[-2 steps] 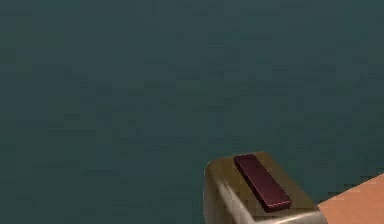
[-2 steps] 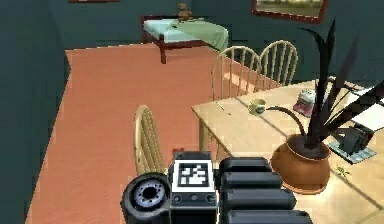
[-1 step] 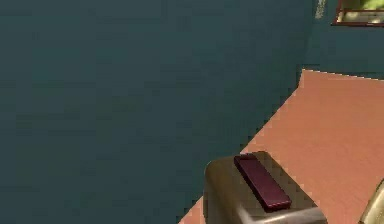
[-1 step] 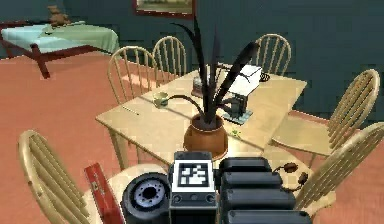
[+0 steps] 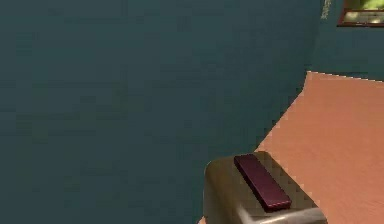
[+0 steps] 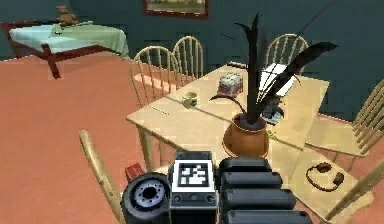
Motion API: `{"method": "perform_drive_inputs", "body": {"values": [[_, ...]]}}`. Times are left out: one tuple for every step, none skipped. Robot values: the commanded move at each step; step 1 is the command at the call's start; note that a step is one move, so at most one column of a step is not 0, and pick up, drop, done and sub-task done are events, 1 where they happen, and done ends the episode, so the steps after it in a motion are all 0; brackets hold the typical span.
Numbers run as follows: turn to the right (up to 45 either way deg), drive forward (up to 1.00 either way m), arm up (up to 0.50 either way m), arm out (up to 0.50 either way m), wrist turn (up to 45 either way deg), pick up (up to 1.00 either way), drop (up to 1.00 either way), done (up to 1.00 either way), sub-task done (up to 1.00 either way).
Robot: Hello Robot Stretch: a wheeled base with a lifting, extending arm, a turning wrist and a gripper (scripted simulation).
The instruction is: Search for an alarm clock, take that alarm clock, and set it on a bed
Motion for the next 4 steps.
{"method": "perform_drive_inputs", "body": {"values": [[-6.0, 0.00, 0.00, 0.00, 0.0, 0.00, 0.00, 0.00, 0.00], [0.0, 0.40, 0.00, 0.00, 0.0, 0.00, 0.00, 0.00, 0.00], [39.0, 0.00, 0.00, 0.00, 0.0, 0.00, 0.00, 0.00, 0.00], [0.0, 0.45, 0.00, 0.00, 0.0, 0.00, 0.00, 0.00, 0.00]]}}
